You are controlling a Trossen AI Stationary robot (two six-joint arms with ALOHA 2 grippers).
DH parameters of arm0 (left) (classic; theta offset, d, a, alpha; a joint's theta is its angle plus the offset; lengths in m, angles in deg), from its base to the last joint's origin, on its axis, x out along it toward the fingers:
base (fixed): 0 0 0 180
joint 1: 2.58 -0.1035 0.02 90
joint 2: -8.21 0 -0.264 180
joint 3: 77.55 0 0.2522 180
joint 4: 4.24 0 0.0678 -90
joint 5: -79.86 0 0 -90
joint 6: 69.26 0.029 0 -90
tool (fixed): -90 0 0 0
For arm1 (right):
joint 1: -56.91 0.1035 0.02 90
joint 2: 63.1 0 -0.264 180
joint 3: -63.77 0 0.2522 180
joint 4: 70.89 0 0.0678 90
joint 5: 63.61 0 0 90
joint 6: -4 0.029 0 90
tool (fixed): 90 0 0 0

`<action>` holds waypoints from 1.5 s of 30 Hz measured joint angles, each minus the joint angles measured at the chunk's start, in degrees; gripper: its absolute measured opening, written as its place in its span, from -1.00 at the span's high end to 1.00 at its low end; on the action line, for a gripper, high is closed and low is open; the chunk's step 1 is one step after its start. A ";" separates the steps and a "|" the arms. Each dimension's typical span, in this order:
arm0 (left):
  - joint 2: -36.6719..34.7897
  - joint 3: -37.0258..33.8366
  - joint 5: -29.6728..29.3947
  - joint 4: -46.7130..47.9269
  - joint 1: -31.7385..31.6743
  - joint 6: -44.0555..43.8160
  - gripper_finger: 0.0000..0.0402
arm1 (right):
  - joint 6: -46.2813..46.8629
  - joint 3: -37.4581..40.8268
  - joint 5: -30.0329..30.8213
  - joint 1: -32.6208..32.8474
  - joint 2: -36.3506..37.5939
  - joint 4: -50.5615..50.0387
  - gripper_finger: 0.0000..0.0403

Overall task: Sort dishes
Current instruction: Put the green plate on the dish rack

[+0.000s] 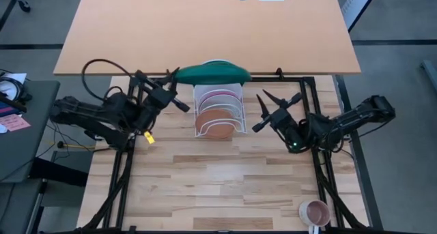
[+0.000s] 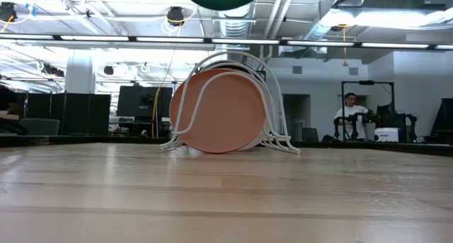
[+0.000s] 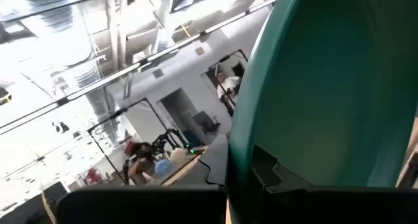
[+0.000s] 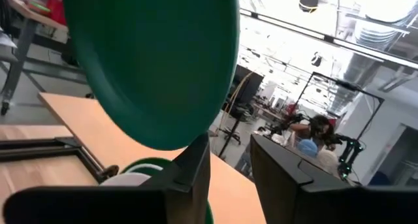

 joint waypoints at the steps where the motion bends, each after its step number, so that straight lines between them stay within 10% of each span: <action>1: 0.00 0.19 0.58 1.58 -0.74 -1.25 1.00 | -0.57 0.00 0.97 0.29 0.11 0.52 0.43; 16: 4.20 0.34 7.46 10.38 -15.05 -12.23 1.00 | -1.60 0.00 2.37 -0.04 1.10 0.86 0.42; 45: 8.44 0.34 10.11 9.19 -21.69 -14.40 1.00 | -1.01 0.00 2.50 -0.02 1.06 0.53 0.42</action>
